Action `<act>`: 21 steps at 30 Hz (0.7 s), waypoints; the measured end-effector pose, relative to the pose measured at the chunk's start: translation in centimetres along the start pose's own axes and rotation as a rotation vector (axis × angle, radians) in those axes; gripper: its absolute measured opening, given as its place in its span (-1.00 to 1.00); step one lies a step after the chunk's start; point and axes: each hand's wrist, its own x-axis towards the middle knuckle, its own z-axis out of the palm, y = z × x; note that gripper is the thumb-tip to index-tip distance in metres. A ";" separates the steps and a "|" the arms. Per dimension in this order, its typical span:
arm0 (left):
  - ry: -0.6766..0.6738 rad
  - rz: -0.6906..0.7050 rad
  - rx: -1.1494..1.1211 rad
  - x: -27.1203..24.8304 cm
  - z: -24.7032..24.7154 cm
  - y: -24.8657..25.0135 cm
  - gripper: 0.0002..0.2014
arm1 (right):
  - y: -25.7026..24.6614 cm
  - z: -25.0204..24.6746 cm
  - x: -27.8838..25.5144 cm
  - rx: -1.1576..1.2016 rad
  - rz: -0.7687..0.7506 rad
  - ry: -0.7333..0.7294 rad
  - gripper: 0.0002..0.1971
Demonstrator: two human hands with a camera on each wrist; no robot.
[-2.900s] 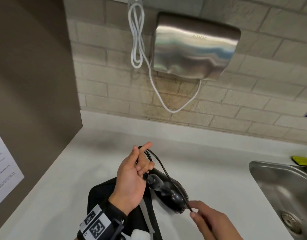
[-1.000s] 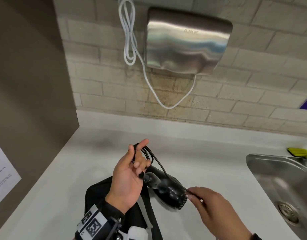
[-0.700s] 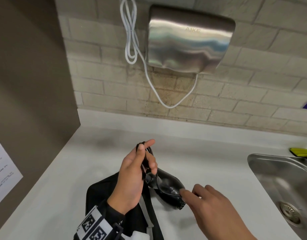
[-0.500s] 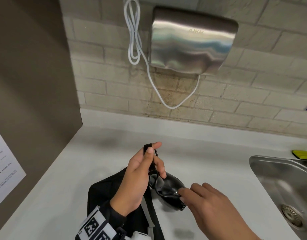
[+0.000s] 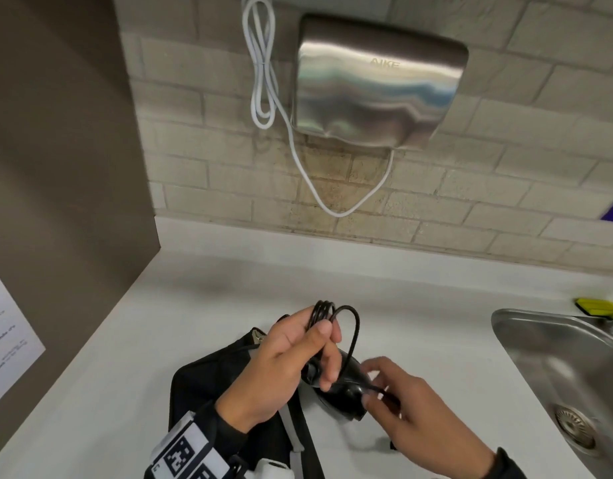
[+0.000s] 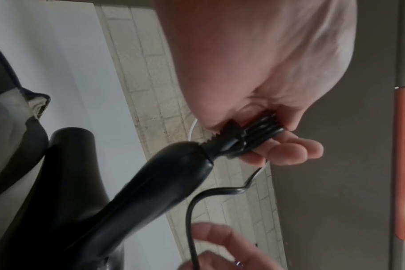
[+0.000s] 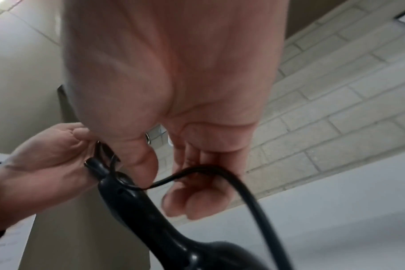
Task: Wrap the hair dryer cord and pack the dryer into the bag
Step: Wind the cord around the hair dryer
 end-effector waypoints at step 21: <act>0.239 -0.076 -0.201 0.9 -1.6 0.5 -0.70 | -2.1 -3.0 -1.5 0.517 0.025 0.202 -0.91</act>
